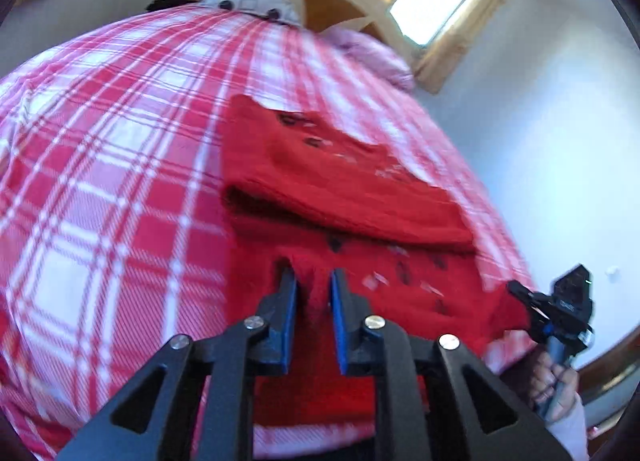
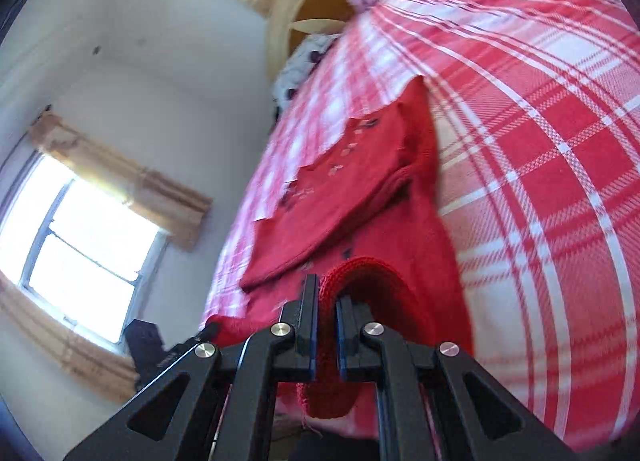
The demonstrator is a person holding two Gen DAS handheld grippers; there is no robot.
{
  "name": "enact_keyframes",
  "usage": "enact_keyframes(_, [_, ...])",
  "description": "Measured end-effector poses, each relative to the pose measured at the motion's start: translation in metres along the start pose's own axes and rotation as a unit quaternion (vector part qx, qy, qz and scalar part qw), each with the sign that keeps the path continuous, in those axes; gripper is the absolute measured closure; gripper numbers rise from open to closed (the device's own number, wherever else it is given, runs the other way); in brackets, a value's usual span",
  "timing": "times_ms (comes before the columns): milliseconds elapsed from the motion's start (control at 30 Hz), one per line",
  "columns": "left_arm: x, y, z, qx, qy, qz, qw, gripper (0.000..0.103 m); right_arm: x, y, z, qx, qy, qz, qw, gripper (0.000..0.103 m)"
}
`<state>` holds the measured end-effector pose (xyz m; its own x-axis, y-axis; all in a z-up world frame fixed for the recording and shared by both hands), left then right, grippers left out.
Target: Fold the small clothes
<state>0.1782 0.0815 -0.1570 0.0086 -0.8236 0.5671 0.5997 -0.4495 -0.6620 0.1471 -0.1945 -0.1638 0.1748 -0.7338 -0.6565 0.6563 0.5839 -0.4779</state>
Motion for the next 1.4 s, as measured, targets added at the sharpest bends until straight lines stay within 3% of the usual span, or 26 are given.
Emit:
enact_keyframes(133, [-0.020, 0.016, 0.021, 0.005, -0.009, 0.040, 0.9992, 0.070, 0.021, 0.024, 0.004, -0.019, 0.004, -0.041, 0.999, 0.096])
enact_keyframes(267, [-0.039, 0.004, 0.035, 0.022, -0.012, 0.058, 0.9980, 0.069, 0.031, 0.024, 0.016, -0.015, 0.011, -0.041, 0.999, 0.096])
enact_keyframes(367, [-0.044, -0.011, 0.029, 0.022, 0.026, 0.068, 0.9971, 0.047, 0.030, 0.015, 0.027, -0.002, -0.019, -0.054, 0.998, 0.095])
enact_keyframes(433, [-0.045, -0.023, 0.016, 0.020, 0.034, 0.051, 0.9979, 0.035, 0.028, 0.011, 0.031, 0.008, -0.034, -0.056, 0.998, 0.095])
enact_keyframes(500, [-0.042, -0.029, -0.002, 0.006, 0.025, 0.021, 0.9995, 0.031, 0.028, 0.014, 0.030, 0.005, -0.043, -0.062, 0.997, 0.094])
enact_keyframes(600, [-0.031, -0.028, -0.024, -0.012, 0.022, 0.001, 0.9997, 0.031, 0.033, 0.029, 0.022, -0.015, -0.042, -0.070, 0.997, 0.094])
enact_keyframes(667, [-0.018, -0.030, -0.035, -0.012, 0.051, -0.013, 0.9985, 0.031, 0.038, 0.035, 0.021, -0.013, -0.023, -0.065, 0.998, 0.094])
enact_keyframes(767, [-0.011, -0.034, -0.044, -0.011, 0.088, -0.003, 0.9961, 0.031, 0.043, 0.033, 0.026, -0.004, -0.001, -0.058, 0.998, 0.094])
enact_keyframes(967, [-0.001, -0.020, -0.058, -0.068, 0.047, -0.053, 0.9951, 0.032, 0.040, 0.035, 0.027, -0.008, -0.008, -0.062, 0.998, 0.094])
enact_keyframes(1067, [0.014, -0.007, -0.053, -0.084, 0.038, -0.058, 0.9940, 0.043, 0.035, 0.026, 0.036, 0.011, -0.006, -0.057, 0.998, 0.094])
enact_keyframes(1100, [0.020, -0.003, -0.047, -0.084, 0.036, -0.058, 0.9941, 0.051, 0.032, 0.021, 0.040, 0.021, -0.008, -0.055, 0.998, 0.094])
enact_keyframes(1200, [0.031, 0.007, -0.016, -0.071, 0.002, -0.065, 0.9953, 0.054, 0.026, 0.005, 0.054, 0.046, -0.012, -0.048, 0.998, 0.093])
enact_keyframes(1233, [0.032, 0.009, -0.004, -0.058, -0.008, -0.065, 0.9961, 0.054, 0.026, 0.000, 0.057, 0.048, -0.012, -0.050, 0.998, 0.088])
enact_keyframes(1300, [0.030, 0.011, 0.023, -0.023, -0.017, -0.048, 0.9984, 0.046, 0.029, -0.008, 0.060, 0.057, -0.014, -0.060, 0.996, 0.060])
enact_keyframes(1333, [0.028, 0.011, 0.032, -0.011, -0.018, -0.038, 0.9991, 0.039, 0.032, -0.016, 0.062, 0.072, -0.014, -0.068, 0.995, 0.035])
enact_keyframes(1367, [0.026, 0.009, 0.041, 0.003, -0.015, -0.029, 0.9995, 0.035, 0.033, -0.020, 0.063, 0.081, -0.012, -0.069, 0.994, 0.026])
enact_keyframes(1400, [0.024, 0.005, 0.048, 0.017, -0.010, -0.021, 0.9996, 0.032, 0.036, -0.026, 0.063, 0.090, -0.005, -0.066, 0.994, 0.026])
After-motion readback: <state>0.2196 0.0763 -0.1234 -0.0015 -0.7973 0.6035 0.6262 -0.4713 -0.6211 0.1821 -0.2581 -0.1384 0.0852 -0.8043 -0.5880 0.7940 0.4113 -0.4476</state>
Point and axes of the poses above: each gripper's, at about its wrist camera, not at the fingertips, and y roughly the way its jaws point, x to its right, z to its top, the point moved 10 cm from there along y, roughly the way its jaws point, and after that the axes turned 12 degrees about -y, right-handed, at the moved point
